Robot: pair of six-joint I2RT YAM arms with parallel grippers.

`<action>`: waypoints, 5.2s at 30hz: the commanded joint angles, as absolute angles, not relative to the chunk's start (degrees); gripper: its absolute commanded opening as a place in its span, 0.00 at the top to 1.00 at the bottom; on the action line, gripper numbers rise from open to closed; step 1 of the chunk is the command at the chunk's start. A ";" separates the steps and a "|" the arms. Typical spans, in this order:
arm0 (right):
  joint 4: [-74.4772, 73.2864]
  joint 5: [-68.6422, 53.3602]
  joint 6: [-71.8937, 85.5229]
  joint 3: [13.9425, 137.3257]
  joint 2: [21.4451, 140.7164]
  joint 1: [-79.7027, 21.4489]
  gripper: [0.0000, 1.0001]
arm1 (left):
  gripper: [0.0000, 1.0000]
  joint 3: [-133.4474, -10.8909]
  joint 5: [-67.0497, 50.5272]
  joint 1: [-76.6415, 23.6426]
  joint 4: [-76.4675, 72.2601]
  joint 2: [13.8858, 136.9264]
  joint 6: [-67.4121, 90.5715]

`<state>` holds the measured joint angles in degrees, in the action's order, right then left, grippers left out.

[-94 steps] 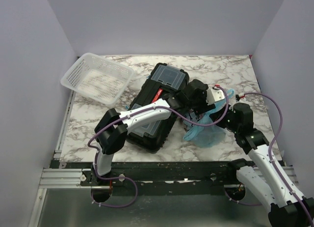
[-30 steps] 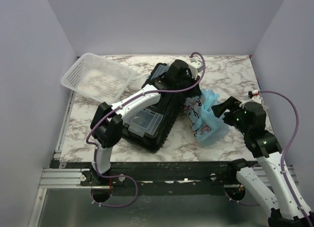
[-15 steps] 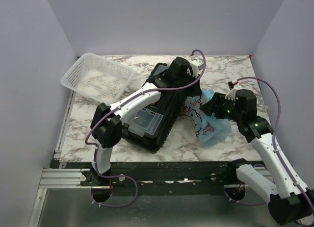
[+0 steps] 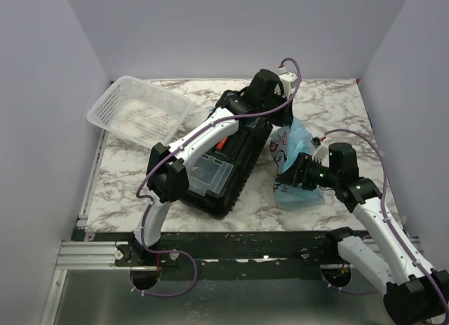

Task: Take the fake fruits out of the plastic bag
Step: Untie the plastic bag at the center of the board, then adjust the plastic bag at the center of the board.

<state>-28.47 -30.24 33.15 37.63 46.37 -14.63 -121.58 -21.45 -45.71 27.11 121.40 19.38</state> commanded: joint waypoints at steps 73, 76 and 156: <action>-25.09 -35.57 40.75 26.55 37.21 -14.78 0.76 | 1.00 -125.82 -26.36 -45.85 24.33 117.77 31.11; -30.45 -31.19 38.66 31.52 36.47 -14.81 0.75 | 1.00 -126.19 -27.48 -45.41 26.23 117.47 30.75; -13.13 7.30 16.35 62.05 61.01 -14.74 0.89 | 0.49 -82.78 -20.43 -54.69 8.74 88.76 32.17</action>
<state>-12.53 3.40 15.62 59.64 62.15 -14.66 -78.26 -9.10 -58.48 7.22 87.13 34.02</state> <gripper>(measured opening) 0.112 0.648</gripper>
